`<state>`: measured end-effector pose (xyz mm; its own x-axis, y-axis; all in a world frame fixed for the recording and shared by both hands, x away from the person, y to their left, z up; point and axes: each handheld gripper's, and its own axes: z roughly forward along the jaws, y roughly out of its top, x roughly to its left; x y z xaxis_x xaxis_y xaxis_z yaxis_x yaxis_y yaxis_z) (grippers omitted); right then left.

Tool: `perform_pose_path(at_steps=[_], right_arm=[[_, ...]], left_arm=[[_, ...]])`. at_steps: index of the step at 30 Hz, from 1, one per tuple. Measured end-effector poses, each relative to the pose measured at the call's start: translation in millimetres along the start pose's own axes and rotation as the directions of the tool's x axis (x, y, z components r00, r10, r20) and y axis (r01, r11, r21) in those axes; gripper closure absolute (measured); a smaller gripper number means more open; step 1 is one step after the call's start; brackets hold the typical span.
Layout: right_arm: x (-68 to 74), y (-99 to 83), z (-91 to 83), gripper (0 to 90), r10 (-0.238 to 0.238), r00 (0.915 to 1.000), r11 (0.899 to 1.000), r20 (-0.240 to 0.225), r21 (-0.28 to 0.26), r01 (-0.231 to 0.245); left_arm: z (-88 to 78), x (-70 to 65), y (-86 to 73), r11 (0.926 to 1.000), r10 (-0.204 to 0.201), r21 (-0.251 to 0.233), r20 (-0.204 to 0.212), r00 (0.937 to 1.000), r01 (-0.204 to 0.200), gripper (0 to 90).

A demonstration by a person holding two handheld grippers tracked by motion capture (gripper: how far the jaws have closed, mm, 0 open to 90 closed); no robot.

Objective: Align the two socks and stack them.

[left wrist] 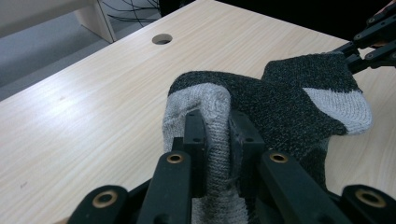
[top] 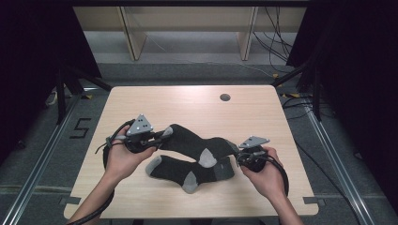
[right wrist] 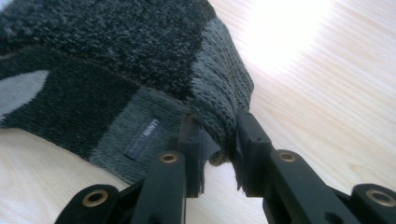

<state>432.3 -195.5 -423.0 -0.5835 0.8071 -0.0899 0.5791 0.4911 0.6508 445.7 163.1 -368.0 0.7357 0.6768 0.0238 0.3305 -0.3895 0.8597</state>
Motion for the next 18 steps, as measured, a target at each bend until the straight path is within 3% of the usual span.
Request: perform_pose_path(at_steps=[3, 6, 11, 14, 18], right_arm=[[3.4, -1.6, 1.2, 75.5, 0.01, 0.9999, 1.0, -0.01, -0.004, -0.01], [5.5, -2.1, 2.4, 75.5, -0.011, 0.9998, 1.0, -0.016, -0.006, 0.011], [9.7, -5.2, 2.9, 75.5, 0.015, 0.9994, 1.0, -0.031, -0.004, -0.015], [10.2, -7.4, 3.9, 75.5, -0.013, 0.9996, 1.0, -0.026, -0.009, 0.013], [11.7, -6.7, 3.1, 75.5, -0.005, 0.9997, 1.0, -0.025, -0.005, 0.004]], left_arm=[[-3.8, 1.6, -6.4, 0.9999, -0.004, 0.01, -0.001, 1.0, 0.004, 78.9], [-4.6, 0.4, -12.4, 0.9999, -0.002, 0.011, -0.007, 1.0, 0.002, 78.9], [-3.7, -0.5, -23.7, 0.9996, -0.029, -0.002, -0.007, 0.9996, 0.029, 78.9], [-2.4, -1.0, -29.6, 0.9993, -0.035, 0.013, -0.008, 0.9993, 0.035, 78.9], [-0.1, 0.4, -37.0, 0.9991, -0.026, 0.032, -0.007, 0.9996, 0.026, 78.8]])
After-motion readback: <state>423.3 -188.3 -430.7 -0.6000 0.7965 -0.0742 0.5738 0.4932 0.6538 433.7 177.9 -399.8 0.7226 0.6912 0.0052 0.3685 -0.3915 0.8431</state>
